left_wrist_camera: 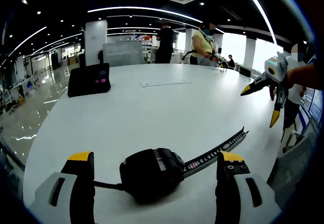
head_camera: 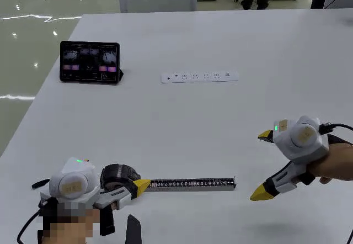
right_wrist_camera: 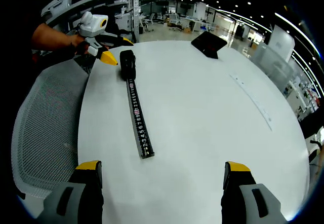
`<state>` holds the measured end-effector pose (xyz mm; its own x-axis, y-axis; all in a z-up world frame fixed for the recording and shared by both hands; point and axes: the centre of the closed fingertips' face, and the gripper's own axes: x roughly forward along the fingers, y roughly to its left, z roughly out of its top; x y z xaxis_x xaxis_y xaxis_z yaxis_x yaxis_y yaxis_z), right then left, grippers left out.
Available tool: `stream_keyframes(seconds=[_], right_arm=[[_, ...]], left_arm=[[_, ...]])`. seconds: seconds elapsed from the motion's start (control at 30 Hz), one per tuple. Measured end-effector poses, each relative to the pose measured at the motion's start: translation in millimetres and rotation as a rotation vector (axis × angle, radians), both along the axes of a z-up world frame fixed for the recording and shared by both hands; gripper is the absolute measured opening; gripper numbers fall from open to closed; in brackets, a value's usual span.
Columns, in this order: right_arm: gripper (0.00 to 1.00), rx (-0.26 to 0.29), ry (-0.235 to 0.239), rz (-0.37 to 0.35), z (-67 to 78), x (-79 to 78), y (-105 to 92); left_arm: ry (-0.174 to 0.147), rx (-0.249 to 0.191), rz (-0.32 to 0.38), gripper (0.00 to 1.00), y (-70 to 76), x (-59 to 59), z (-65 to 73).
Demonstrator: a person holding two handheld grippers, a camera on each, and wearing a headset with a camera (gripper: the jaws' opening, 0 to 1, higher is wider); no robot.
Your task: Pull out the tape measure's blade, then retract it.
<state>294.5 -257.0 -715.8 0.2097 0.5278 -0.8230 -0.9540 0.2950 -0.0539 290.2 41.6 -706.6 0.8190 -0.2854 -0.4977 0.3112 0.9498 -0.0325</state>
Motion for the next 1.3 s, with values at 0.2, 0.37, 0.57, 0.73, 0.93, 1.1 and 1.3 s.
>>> stream_keyframes(seconds=[0.2,0.37,0.57,0.73,0.93,1.1,1.3], right_arm=[[0.99,-0.016,0.042,0.013,-12.3,2.3,6.2],[0.99,-0.041,0.034,0.052,-21.4,2.8,10.8],[0.99,-0.046,0.038,0.091,-30.4,0.1,20.3],[0.92,-0.052,0.051,0.104,-38.2,-0.7,25.0],[0.81,-0.058,0.050,0.131,-42.9,-3.1,27.8],[0.71,-0.063,0.049,0.147,-45.8,-4.7,30.3],[0.57,-0.072,0.047,0.177,-49.7,-8.1,34.5]], left_arm=[[-0.060,0.031,0.066,0.99,2.9,1.3,-3.4],[-0.072,-0.007,0.097,0.99,1.4,1.3,-4.2],[-0.083,-0.015,0.126,0.99,3.6,4.3,-6.2],[-0.120,-0.019,0.153,0.99,7.6,4.4,-2.6],[-0.120,-0.010,0.152,0.99,9.8,3.1,-9.4],[-0.122,-0.002,0.148,0.99,10.7,2.7,-12.7],[-0.126,0.004,0.137,0.99,9.1,3.4,-14.4]])
